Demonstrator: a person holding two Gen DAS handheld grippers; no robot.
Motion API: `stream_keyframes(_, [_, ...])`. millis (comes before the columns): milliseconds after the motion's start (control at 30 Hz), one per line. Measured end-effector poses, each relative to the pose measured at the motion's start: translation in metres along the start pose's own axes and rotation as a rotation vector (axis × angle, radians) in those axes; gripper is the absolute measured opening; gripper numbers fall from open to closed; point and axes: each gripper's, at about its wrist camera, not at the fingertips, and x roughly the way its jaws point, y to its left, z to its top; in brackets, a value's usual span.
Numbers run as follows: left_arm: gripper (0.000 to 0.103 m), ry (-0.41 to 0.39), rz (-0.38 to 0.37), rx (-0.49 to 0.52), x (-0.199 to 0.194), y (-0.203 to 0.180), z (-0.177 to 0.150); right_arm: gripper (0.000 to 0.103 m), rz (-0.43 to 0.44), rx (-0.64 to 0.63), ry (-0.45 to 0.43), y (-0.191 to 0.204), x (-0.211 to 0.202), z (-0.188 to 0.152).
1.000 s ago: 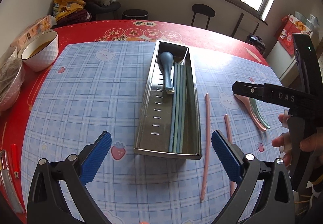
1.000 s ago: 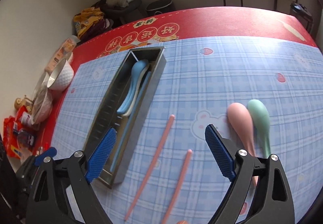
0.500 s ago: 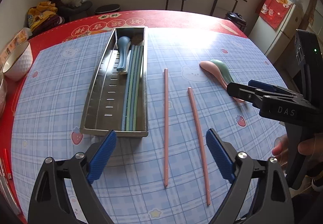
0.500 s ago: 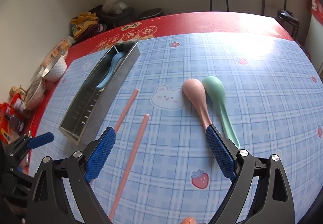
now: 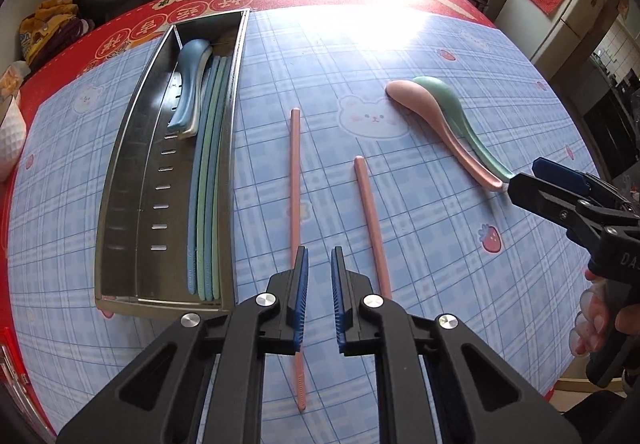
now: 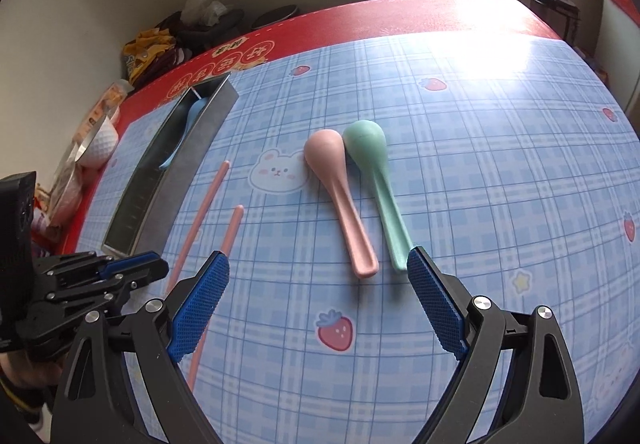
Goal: Organize utensils
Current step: 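Slide the left gripper to gather the second pink chopstick alongside the first, then close the right gripper on the pink spoon handle while the left holds both pink chopsticks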
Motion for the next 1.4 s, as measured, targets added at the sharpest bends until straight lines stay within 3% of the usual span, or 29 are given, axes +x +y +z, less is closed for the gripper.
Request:
stream_keyframes(267, [0.011, 0.033, 0.119, 0.038, 0.022, -0.007, 0.012, 0.087, 0.014, 0.023, 0.008, -0.016, 0.001, -0.002])
stream_keyframes(633, [0.011, 0.046, 0.159, 0.026, 0.033, -0.007, 0.014, 0.087, 0.024, 0.037, 0.007, -0.028, -0.003, -0.002])
stream_keyframes(767, [0.006, 0.064, 0.116, -0.013, 0.032, -0.007, 0.014, 0.087, 0.029, 0.044, 0.002, -0.03, -0.005, -0.002])
stream_keyframes(1033, [0.006, 0.095, 0.034, -0.031, 0.027, -0.024, -0.005, 0.087, 0.046, 0.055, -0.002, -0.032, -0.009, -0.005])
stream_keyframes(1167, [0.006, 0.109, -0.014, -0.08, 0.023, -0.027, -0.015, 0.08, 0.046, 0.061, 0.007, -0.032, -0.008, -0.009])
stream_keyframes(1400, [0.006, 0.088, -0.013, -0.066, 0.022, -0.031, -0.021, 0.076, 0.037, 0.057, 0.018, -0.03, -0.005, -0.015])
